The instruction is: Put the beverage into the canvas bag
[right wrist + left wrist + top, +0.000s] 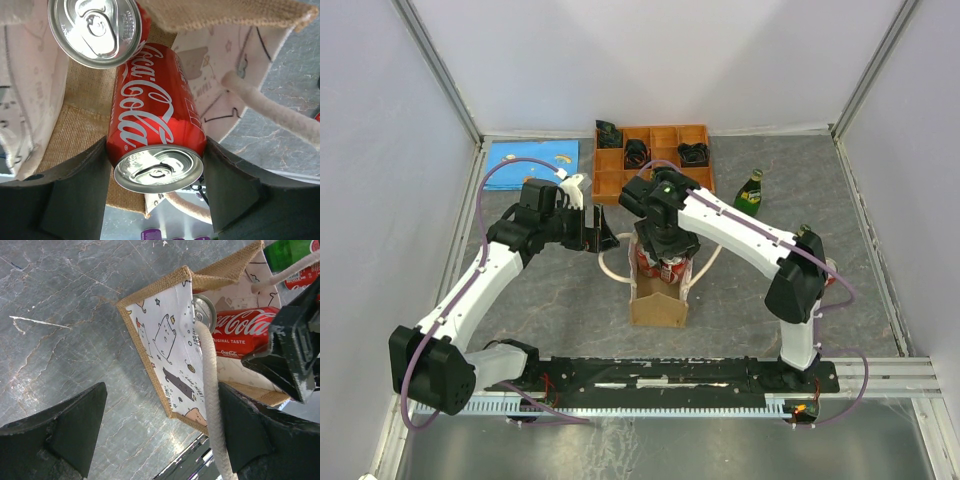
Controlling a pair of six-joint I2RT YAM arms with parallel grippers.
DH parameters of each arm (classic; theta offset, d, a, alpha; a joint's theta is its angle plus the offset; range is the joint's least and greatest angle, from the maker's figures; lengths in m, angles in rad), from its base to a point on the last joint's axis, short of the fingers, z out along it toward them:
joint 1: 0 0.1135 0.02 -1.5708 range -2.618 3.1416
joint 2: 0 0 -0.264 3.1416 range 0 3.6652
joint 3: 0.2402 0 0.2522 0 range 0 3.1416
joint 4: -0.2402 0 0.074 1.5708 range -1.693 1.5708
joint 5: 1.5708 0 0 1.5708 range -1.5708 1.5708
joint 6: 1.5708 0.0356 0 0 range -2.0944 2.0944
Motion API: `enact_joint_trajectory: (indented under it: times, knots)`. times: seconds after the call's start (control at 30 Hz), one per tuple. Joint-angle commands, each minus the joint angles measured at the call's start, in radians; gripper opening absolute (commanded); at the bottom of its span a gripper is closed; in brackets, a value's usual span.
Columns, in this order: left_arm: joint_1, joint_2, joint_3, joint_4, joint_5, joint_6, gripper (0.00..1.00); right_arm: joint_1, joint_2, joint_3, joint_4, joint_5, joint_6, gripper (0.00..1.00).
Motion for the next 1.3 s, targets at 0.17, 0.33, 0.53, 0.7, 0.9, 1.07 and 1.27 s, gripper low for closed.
enact_joint_trajectory:
  times: [0.17, 0.33, 0.53, 0.7, 0.9, 1.07, 1.27]
  knots:
    - [0.001, 0.003, 0.005, 0.043, 0.025, 0.038, 0.95, -0.012, 0.013, -0.024, 0.092, 0.060, -0.041, 0.00]
    - [0.001, 0.004, 0.005, 0.043, 0.025, 0.039, 0.95, -0.030, 0.020, -0.089, 0.140, 0.048, -0.047, 0.00]
    - [0.002, 0.002, 0.002, 0.042, 0.026, 0.041, 0.95, -0.044, 0.019, -0.178, 0.208, 0.025, -0.050, 0.00]
    - [0.001, 0.003, 0.001, 0.043, 0.028, 0.042, 0.95, -0.048, 0.023, -0.199, 0.227, 0.020, -0.055, 0.35]
    - [0.001, 0.001, 0.000, 0.043, 0.031, 0.042, 0.95, -0.047, -0.007, -0.185, 0.216, 0.041, -0.059, 0.80]
    - [0.000, 0.005, 0.001, 0.042, 0.035, 0.044, 0.95, -0.048, -0.040, -0.148, 0.183, 0.071, -0.061, 0.87]
    - [0.001, 0.008, 0.004, 0.041, 0.038, 0.044, 0.95, -0.047, -0.071, -0.077, 0.146, 0.075, -0.066, 0.89]
